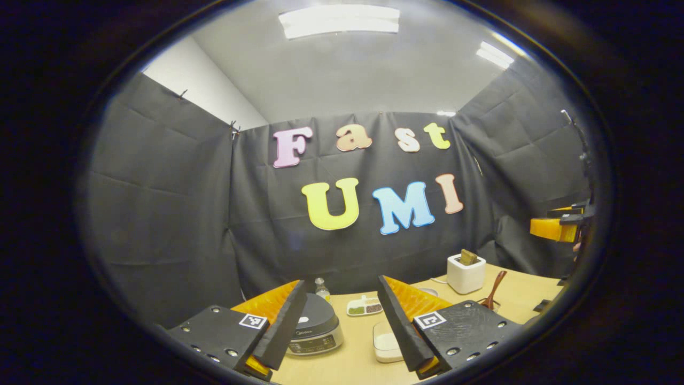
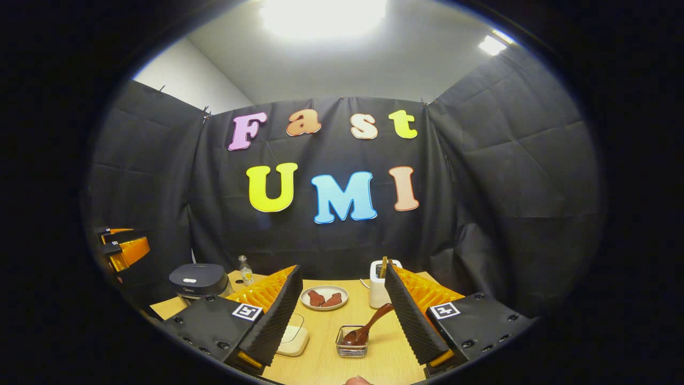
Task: Close the left gripper, press the button to open the rice cooker; take a wooden spoon from the chopstick holder with the right hand, scoop a spoonful of rice and pour it into the rice cooker, then put the wooden spoon back into the chopstick holder.
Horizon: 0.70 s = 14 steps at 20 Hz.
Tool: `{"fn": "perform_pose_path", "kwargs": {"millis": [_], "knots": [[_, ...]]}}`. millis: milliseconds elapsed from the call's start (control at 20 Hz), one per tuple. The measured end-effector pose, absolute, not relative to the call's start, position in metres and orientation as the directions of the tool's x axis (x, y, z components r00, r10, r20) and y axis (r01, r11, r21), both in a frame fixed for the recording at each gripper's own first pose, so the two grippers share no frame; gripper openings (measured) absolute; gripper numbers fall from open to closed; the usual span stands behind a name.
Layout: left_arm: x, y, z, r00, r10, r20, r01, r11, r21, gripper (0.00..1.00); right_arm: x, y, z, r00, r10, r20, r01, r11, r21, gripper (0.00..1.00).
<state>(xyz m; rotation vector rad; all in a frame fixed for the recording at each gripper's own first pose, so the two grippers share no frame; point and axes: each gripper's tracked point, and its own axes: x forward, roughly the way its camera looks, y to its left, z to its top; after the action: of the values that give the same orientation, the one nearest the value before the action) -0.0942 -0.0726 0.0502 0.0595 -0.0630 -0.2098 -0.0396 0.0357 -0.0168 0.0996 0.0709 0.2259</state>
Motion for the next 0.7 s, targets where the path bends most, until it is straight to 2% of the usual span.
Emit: {"fn": "perform_pose_path", "kwargs": {"millis": [700], "knots": [[-0.092, -0.048, 0.053, 0.981, -0.180, 0.069, 0.178, 0.983, 0.034, 0.84, -0.039, 0.039, 0.005, 0.978, 0.207, -0.009, -0.205, 0.973, 0.111, 0.98]]}}
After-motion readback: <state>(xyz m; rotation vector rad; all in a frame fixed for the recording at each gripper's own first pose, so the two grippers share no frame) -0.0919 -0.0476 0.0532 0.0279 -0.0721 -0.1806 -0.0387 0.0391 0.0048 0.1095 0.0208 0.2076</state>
